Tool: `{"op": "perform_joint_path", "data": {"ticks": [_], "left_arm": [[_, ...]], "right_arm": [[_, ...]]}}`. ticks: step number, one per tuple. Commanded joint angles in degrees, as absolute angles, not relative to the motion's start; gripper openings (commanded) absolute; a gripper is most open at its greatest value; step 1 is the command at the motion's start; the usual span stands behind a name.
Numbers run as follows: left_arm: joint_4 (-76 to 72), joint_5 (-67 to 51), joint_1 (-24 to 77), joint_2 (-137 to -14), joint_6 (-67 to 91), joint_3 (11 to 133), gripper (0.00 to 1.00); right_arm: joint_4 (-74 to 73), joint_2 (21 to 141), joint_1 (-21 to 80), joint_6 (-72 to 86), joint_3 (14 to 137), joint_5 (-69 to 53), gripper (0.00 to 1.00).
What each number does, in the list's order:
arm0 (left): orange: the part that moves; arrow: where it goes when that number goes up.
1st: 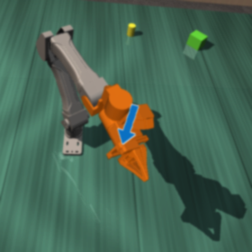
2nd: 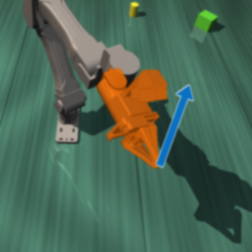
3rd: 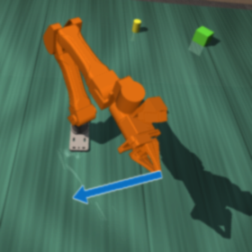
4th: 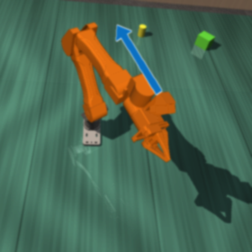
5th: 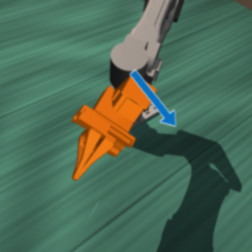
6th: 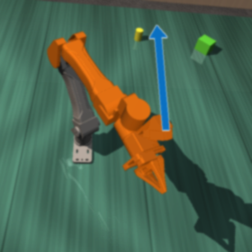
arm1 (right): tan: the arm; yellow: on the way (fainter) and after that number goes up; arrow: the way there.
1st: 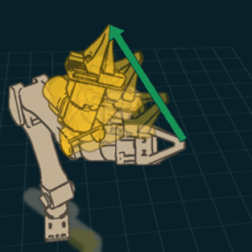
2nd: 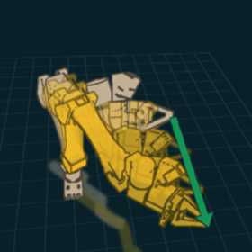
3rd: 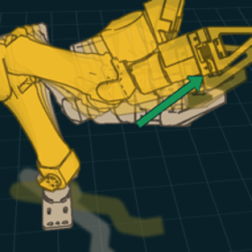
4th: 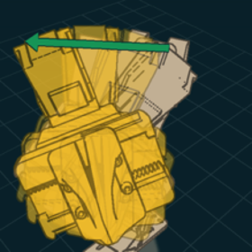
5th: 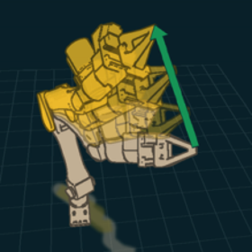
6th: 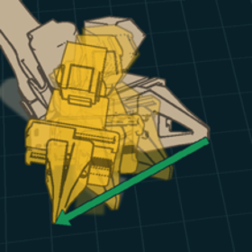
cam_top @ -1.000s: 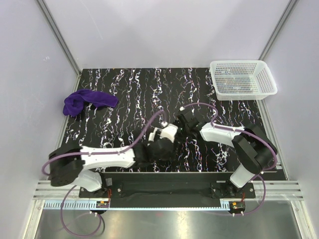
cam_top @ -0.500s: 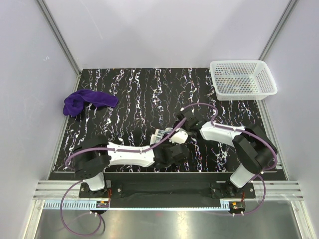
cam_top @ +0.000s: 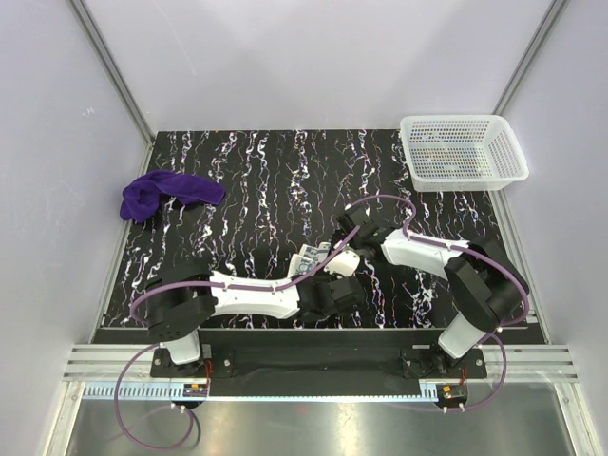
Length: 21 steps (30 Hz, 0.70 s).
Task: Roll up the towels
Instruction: Roll the towel
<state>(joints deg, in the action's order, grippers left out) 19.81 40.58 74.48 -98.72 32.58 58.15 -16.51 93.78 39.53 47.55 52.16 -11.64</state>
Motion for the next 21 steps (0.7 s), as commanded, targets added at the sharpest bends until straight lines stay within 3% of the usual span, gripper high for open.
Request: {"op": "perform_joint_path", "data": {"ticks": [1, 2, 5, 8, 11, 21], "left_arm": [[19.2, 40.6, 73.4, -100.0, 31.8, 59.2, 0.07], [19.2, 40.0, 73.3, -99.7, 31.7, 59.1, 0.06], [18.1, 38.7, 72.6, -98.7, 31.2, 58.2, 0.05], [16.5, 36.1, 71.5, -97.0, 30.9, 56.7, 0.05], [14.6, 33.3, 70.2, -95.4, 31.0, 54.8, 0.05], [8.8, 24.4, 65.9, -90.6, 33.1, 49.8, 0.05]], "right_arm": [[-19.3, 90.0, 41.4, 47.2, 54.6, -13.5, 0.30], [-19.6, 89.7, 41.4, 47.2, 54.6, -12.9, 0.33], [-21.4, 89.0, 41.4, 46.8, 54.8, -11.3, 0.61], [-24.8, 88.3, 41.2, 45.6, 56.5, -7.0, 0.80], [-27.3, 87.3, 40.4, 44.9, 57.5, -4.9, 0.86], [-30.9, 79.5, 29.2, 42.5, 56.0, -2.9, 0.92]]}}
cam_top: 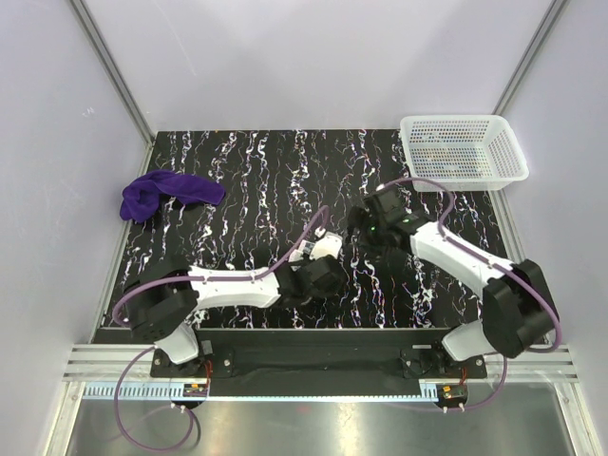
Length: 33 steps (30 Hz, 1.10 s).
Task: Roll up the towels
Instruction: Roll the towel
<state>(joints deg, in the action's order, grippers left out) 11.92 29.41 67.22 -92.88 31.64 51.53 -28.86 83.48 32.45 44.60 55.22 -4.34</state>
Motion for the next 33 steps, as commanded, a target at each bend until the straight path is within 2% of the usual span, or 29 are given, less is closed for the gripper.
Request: {"op": "perform_joint_path", "data": {"ticks": [1, 7, 11, 21, 28, 33], "left_arm": [[8.3, 23.7, 65.5, -90.0, 33.4, 48.9, 0.05], [3.8, 17.3, 61.6, -87.3, 35.9, 45.2, 0.04], [-1.0, 9.4, 56.4, -83.6, 39.1, 40.0, 0.04], [-22.1, -11.1, 42.6, -78.2, 50.6, 26.0, 0.04], [-47.9, -21.6, 35.6, -83.5, 60.6, 15.1, 0.04], [-59.5, -25.0, 33.5, -90.8, 66.7, 11.9, 0.03]], "right_arm": [[-31.2, 78.9, 28.3, 42.3, 55.9, -2.9, 0.92], [-28.8, 73.9, 24.9, 40.4, 53.4, -4.2, 0.92], [-22.6, 71.3, 24.8, 41.4, 48.9, -10.6, 0.92], [-14.4, 71.7, 24.9, 44.0, 43.5, -16.8, 0.92], [-1.3, 73.3, 24.9, 47.3, 38.0, -24.1, 0.92], [14.1, 77.7, 25.8, 51.0, 32.9, -27.9, 0.91]]}}
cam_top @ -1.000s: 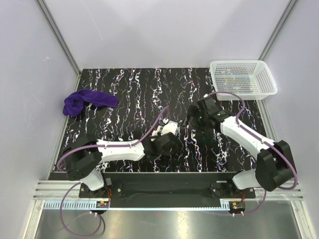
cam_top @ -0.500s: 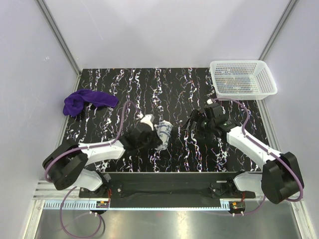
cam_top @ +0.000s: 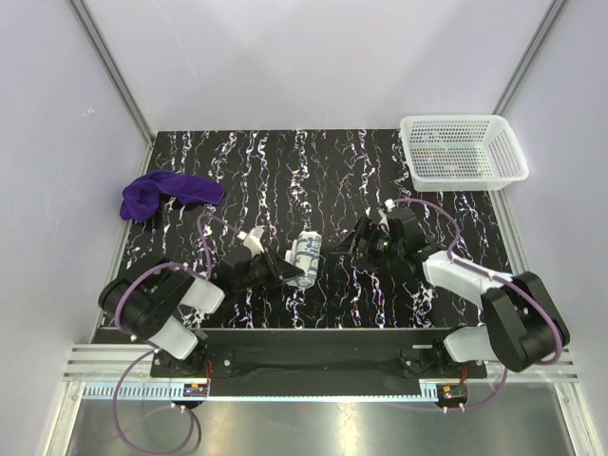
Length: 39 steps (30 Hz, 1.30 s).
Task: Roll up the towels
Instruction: Roll the towel, then place the rolled towel into the container
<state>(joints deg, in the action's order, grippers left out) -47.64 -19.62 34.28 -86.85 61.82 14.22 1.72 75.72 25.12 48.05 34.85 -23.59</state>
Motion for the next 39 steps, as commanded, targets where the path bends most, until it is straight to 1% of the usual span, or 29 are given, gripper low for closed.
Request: {"op": "perform_joint_path", "data": {"ticks": [1, 5, 10, 21, 23, 27, 31, 34, 35, 38, 39], "left_arm": [[-63.2, -25.7, 33.3, -91.7, 68.4, 11.6, 0.04], [-71.1, -27.0, 32.4, -97.4, 71.8, 10.0, 0.03], [-80.0, -27.2, 31.5, -101.6, 75.8, 8.1, 0.02], [-92.5, -27.9, 30.3, -112.0, 80.3, 5.5, 0.02], [-94.9, -28.1, 30.2, -114.1, 81.2, 5.5, 0.02], [-95.2, -28.1, 30.1, -114.3, 80.9, 5.2, 0.02], [-94.0, -28.2, 29.7, -113.6, 80.3, 5.2, 0.02], [-93.4, -28.3, 29.7, -113.7, 80.3, 5.5, 0.03], [-93.4, -28.3, 29.7, -113.9, 80.2, 5.6, 0.04], [-93.4, -28.7, 29.7, -114.1, 80.3, 6.1, 0.08], [-93.5, -28.9, 29.7, -114.0, 80.3, 6.2, 0.09]], "right_arm": [[15.6, 79.5, 26.3, 51.2, 32.7, -28.4, 0.91], [22.1, 83.6, 29.6, 50.5, 32.5, -27.4, 0.91], [27.7, 89.7, 32.7, 49.8, 33.2, -26.6, 0.90], [37.3, 100.3, 36.1, 51.5, 34.8, -26.6, 0.87], [39.9, 102.0, 36.6, 52.1, 34.8, -26.7, 0.84], [42.7, 104.5, 37.6, 53.3, 35.2, -27.3, 0.81], [44.1, 106.2, 38.8, 53.4, 35.3, -27.8, 0.74], [45.4, 106.9, 39.9, 53.6, 35.2, -27.9, 0.64], [46.1, 107.0, 40.0, 53.7, 35.2, -27.9, 0.56], [48.2, 107.8, 41.0, 54.2, 35.2, -28.4, 0.47], [48.7, 107.9, 41.0, 54.6, 35.5, -28.6, 0.38]]}}
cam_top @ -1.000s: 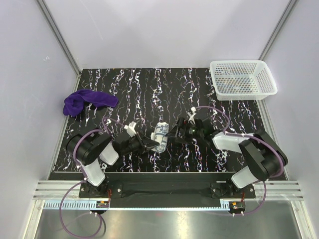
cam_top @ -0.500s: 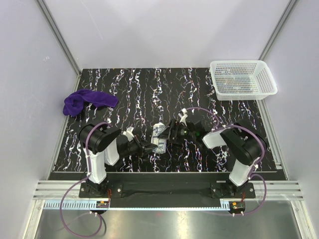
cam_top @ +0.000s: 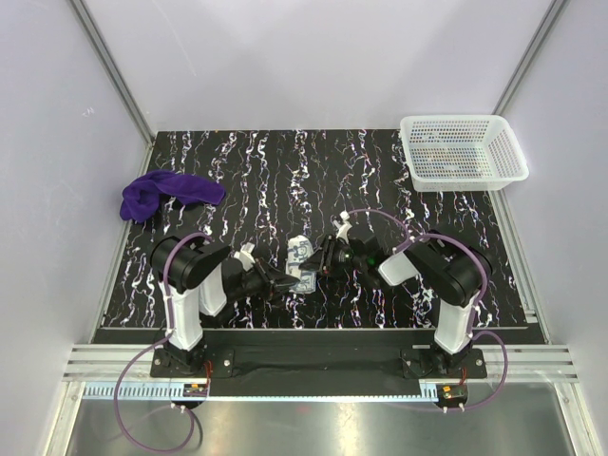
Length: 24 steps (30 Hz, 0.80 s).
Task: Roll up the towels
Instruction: Place the rolled towel into the container
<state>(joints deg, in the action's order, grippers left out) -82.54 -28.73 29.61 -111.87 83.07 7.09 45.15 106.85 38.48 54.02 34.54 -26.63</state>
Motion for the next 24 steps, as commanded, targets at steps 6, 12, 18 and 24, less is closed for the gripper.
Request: {"op": "perform_joint_path", "data": {"ticks": [6, 12, 18, 24], "left_arm": [[-91.2, -30.1, 29.7, -110.0, 79.8, 6.4, 0.39], [-82.6, -30.5, 29.7, -100.4, 77.1, 6.5, 0.85], [-68.3, -30.1, 29.7, -87.0, 71.9, 7.1, 0.99], [-39.9, -26.7, 29.7, -68.8, 58.6, 11.1, 0.99]], "right_arm": [[46.2, 105.0, 41.2, 53.3, 37.4, -28.4, 0.20], [30.3, 98.2, 39.3, 46.0, 43.1, -26.5, 0.18], [17.6, 90.5, 30.6, 39.7, 47.9, -28.5, 0.17], [0.3, 86.1, 16.1, 29.1, 60.4, -30.8, 0.16]]}}
